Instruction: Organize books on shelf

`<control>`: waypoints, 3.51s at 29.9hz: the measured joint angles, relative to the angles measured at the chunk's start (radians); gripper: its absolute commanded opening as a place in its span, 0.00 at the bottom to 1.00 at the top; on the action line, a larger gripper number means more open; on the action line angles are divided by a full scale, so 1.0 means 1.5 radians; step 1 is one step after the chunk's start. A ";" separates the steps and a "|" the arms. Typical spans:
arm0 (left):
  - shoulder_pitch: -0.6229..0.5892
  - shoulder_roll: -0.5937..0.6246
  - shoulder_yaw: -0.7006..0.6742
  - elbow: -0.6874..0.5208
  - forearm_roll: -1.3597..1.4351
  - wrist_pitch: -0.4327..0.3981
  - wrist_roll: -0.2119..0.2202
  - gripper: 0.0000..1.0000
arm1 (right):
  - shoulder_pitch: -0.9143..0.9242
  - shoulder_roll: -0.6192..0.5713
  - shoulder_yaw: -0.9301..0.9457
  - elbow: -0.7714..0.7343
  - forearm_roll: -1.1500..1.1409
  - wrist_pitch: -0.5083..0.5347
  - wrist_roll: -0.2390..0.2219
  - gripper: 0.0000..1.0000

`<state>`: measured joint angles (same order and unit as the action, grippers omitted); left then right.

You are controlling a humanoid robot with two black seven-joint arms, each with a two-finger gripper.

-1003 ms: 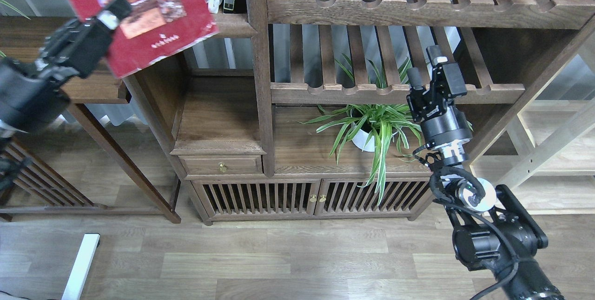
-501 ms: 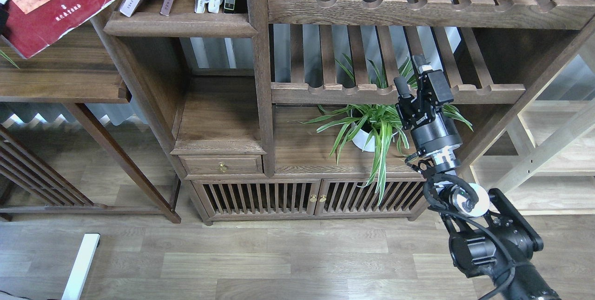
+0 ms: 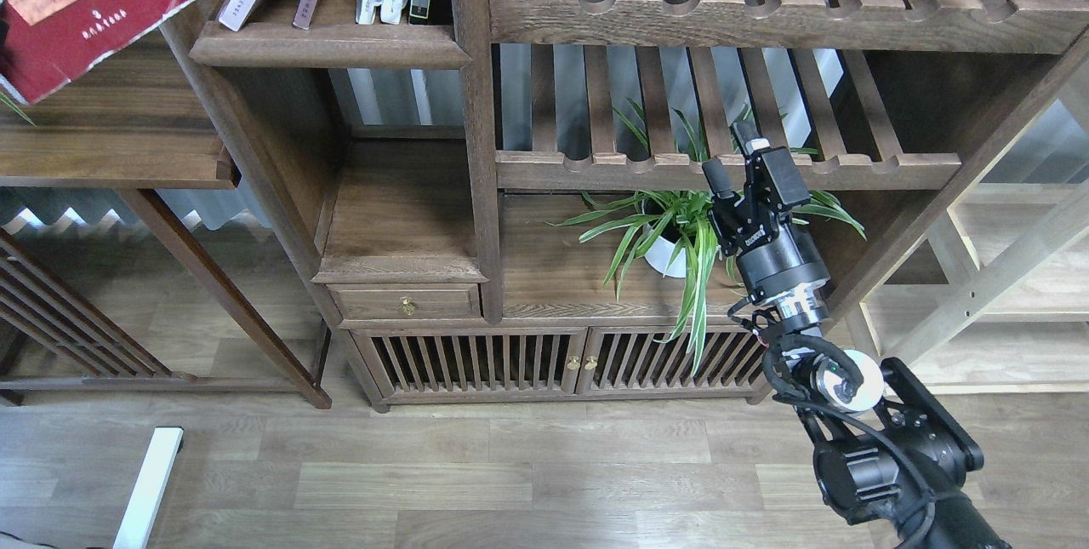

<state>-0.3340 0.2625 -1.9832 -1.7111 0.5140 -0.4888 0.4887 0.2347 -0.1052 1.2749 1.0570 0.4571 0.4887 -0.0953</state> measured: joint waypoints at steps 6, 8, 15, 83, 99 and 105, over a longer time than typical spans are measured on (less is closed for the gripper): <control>-0.058 0.009 0.001 0.017 0.070 0.000 0.000 0.00 | 0.000 -0.003 0.000 0.000 0.000 0.000 0.000 0.87; -0.066 0.014 0.001 0.018 0.089 0.000 0.000 0.00 | 0.000 -0.003 0.000 0.000 0.000 0.000 0.000 0.87; -0.113 0.042 0.028 0.020 0.149 0.000 0.000 0.00 | -0.006 -0.004 0.000 -0.001 0.000 0.000 0.000 0.87; -0.492 0.085 0.458 0.392 0.349 0.135 -0.245 0.00 | -0.045 -0.047 0.023 0.000 0.008 0.000 0.000 0.87; -0.565 0.077 0.582 0.521 0.341 0.177 -0.327 0.00 | -0.047 -0.068 0.039 0.005 0.009 0.000 0.000 0.86; -0.571 0.078 0.603 0.534 0.340 0.178 -0.332 0.00 | -0.048 -0.069 0.041 0.005 0.009 0.000 0.000 0.86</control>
<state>-1.1911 0.3791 -1.0788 -0.9102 1.0237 -0.2210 -0.0094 0.1620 -0.2087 1.3362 1.0644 0.4710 0.4887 -0.0951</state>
